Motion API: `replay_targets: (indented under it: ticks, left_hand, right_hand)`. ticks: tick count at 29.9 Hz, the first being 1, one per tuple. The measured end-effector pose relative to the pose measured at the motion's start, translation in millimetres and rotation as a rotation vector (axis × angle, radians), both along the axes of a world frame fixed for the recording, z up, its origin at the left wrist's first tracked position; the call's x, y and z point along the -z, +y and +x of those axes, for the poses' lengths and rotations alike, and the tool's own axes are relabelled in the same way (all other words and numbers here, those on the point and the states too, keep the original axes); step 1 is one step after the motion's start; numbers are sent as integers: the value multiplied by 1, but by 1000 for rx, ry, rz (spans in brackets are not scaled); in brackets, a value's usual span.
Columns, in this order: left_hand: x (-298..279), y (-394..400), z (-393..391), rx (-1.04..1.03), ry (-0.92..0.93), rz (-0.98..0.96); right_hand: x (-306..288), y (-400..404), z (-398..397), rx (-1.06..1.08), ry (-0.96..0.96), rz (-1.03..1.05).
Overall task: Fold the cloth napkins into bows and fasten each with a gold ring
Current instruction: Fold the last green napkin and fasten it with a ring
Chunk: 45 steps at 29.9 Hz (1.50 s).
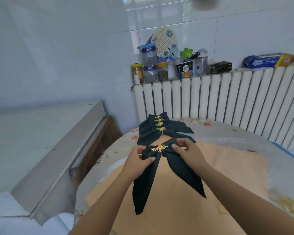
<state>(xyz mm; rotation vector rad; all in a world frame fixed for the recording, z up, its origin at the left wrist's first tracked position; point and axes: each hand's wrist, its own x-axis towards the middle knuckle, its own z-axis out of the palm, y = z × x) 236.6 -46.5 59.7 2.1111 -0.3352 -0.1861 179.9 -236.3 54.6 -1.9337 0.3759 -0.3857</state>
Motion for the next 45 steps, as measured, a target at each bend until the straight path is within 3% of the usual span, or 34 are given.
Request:
replay_targets:
  ticks: [6, 18, 24, 29, 38, 45]
  left_hand:
    - [6, -33, 63, 82, -1, 48]
    - [52, -93, 174, 126, -171, 271]
    - [70, -102, 219, 210, -279, 520]
    - [85, -107, 232, 227, -284, 688]
    - [85, -111, 231, 199, -281, 729]
    - [68, -97, 177, 192, -348, 687]
  right_hand:
    - [18, -33, 61, -194, 154, -82]
    - [56, -76, 168, -83, 248, -459]
    - [68, -102, 202, -92, 287, -651]
    - [80, -111, 218, -94, 285, -721]
    - [82, -111, 217, -140, 352, -817]
    - [66, -87, 165, -80, 298, -948]
